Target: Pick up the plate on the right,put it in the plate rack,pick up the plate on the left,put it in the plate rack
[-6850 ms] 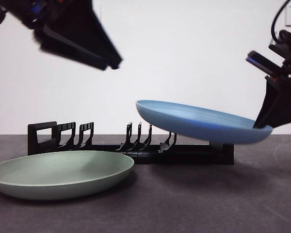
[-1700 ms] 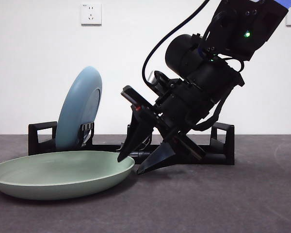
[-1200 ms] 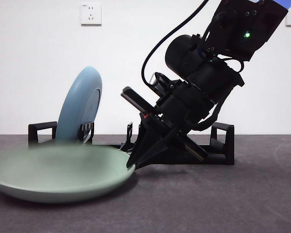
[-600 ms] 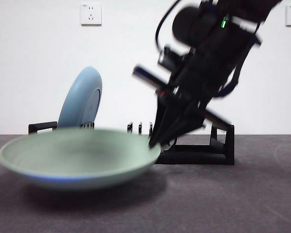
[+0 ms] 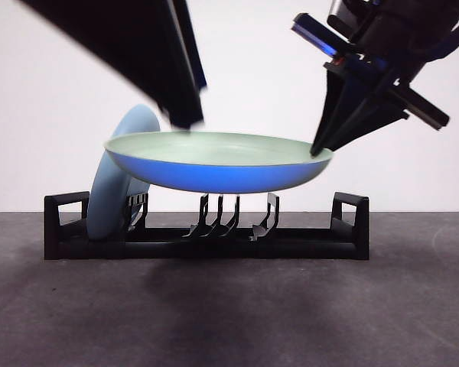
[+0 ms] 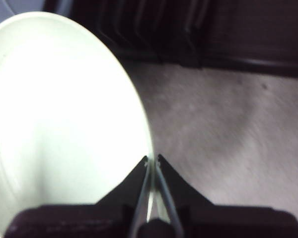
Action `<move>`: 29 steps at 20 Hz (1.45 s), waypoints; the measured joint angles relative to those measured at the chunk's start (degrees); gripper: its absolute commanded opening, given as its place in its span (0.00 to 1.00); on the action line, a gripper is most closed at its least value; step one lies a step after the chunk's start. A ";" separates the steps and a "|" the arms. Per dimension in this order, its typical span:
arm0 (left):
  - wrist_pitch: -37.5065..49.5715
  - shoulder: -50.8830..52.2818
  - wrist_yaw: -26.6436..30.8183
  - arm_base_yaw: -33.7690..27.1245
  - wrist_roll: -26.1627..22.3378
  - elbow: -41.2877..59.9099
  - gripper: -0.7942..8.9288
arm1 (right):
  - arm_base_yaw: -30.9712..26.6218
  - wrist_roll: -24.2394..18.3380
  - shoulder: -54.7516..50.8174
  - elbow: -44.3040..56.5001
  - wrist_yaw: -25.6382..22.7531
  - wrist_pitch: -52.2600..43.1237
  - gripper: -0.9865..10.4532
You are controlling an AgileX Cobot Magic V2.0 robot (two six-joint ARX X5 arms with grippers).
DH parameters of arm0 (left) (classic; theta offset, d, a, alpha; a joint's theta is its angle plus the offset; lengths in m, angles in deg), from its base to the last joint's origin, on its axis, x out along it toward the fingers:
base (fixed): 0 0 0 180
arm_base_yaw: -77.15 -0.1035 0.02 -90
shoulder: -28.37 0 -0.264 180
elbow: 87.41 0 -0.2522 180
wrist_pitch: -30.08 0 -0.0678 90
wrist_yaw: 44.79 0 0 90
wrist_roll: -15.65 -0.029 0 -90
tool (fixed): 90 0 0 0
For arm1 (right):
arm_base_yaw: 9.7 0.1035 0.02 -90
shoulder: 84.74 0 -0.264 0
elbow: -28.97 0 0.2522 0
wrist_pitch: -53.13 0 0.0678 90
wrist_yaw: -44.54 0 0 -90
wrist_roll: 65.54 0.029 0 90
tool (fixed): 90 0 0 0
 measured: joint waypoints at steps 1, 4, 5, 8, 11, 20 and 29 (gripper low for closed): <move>0.00 -1.46 0.17 0.02 -0.61 0.00 0.40 | -0.15 -0.24 -0.55 0.00 0.00 0.70 0.08; 0.52 -5.14 0.28 -0.20 -1.29 0.00 0.35 | -0.33 -0.83 -3.06 0.00 2.45 1.36 0.08; 1.16 -5.57 0.61 -0.26 -1.55 0.00 0.30 | -0.33 -1.05 -3.56 0.00 2.91 1.53 0.08; 4.66 -5.68 1.88 -0.28 -2.64 0.00 0.08 | -0.37 -1.31 -4.07 0.00 3.02 3.15 0.08; 5.62 -5.68 2.95 -0.74 -3.21 0.00 0.07 | -0.74 -1.79 -4.70 0.00 2.80 4.24 0.08; 6.93 -5.68 0.24 -1.11 -3.21 -0.20 0.07 | -2.49 -3.48 -9.46 0.00 1.97 4.24 0.32; 19.98 -5.68 -18.18 -10.99 8.87 -0.20 0.07 | -7.54 -5.75 -24.24 0.00 -19.87 1.25 0.30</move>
